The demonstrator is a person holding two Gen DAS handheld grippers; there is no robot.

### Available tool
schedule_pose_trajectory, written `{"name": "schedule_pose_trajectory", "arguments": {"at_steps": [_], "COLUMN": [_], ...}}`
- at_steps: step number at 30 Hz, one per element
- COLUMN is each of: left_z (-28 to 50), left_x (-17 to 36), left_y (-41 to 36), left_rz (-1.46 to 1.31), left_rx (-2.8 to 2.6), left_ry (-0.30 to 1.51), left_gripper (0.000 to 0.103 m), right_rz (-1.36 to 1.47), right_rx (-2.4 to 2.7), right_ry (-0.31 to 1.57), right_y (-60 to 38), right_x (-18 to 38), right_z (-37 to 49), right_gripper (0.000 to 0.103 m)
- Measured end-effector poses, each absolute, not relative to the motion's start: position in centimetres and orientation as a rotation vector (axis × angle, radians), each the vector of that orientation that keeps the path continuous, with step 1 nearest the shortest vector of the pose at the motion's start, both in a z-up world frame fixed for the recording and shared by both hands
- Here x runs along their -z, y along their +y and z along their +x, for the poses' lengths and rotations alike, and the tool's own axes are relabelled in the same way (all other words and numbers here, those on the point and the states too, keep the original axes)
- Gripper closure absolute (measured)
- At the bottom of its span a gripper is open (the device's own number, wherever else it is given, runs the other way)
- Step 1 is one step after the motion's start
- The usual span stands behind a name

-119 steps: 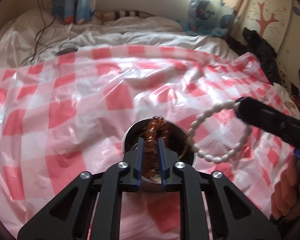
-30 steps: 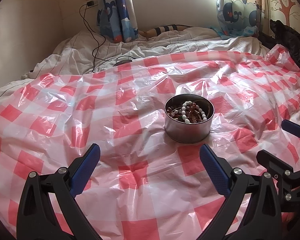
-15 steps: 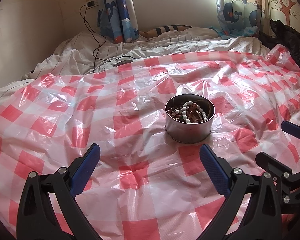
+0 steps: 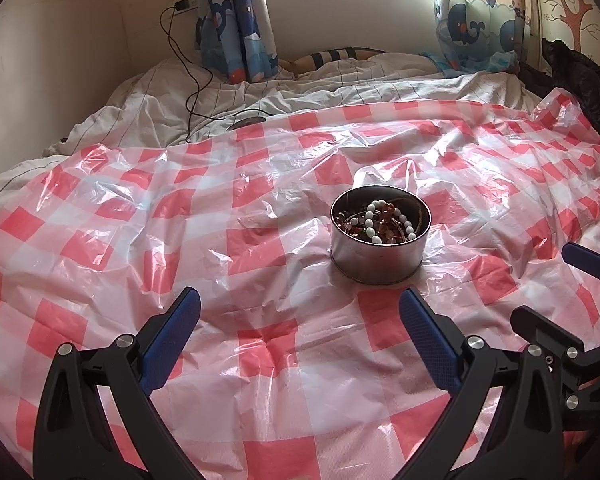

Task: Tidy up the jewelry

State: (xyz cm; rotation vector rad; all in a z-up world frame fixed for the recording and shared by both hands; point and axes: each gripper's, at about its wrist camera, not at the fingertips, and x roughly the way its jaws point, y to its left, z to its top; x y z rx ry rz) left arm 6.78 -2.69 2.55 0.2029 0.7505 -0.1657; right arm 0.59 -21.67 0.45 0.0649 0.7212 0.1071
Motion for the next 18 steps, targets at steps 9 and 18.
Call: {"name": "schedule_pose_trajectory", "arguments": {"at_steps": [9,18], "left_z": [6.8,7.1], "left_x": [-1.8,-1.2], "left_y": [-3.0,-2.9], "left_rz": [0.170,0.149], "left_rx": [0.193,0.178], "left_ry": [0.787,0.818], "left_gripper": [0.007,0.007], "right_rz": [0.064,0.064], "right_rx": [-0.108,-0.107], "right_ry": [0.722,0.722], "right_y": [-21.7,-21.7], "right_x": [-0.4,-0.4], "right_z": [0.6,0.6], "right_gripper": [0.007,0.007]}}
